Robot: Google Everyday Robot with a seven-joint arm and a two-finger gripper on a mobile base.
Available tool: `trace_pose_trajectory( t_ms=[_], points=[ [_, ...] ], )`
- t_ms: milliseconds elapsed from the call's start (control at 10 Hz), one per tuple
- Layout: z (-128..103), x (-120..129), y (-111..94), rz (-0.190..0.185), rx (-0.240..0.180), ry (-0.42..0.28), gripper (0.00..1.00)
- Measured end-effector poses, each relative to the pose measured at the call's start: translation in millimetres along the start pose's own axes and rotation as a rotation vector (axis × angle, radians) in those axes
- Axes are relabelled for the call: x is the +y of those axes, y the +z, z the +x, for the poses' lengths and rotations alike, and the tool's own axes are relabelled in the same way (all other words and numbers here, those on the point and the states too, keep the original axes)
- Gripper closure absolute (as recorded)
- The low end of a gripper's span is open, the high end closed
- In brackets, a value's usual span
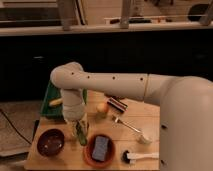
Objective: Place pepper in metal cup
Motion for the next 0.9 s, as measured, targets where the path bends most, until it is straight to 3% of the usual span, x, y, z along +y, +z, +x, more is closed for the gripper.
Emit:
trace_pose_trajectory(
  t_ms=[400,900],
  points=[
    [18.2,-12.0,5.8,-0.035,-0.073,0.004,0.99],
    [32.4,-19.5,15.9,-0.045,-0.161,0.03,0.99]
  ],
)
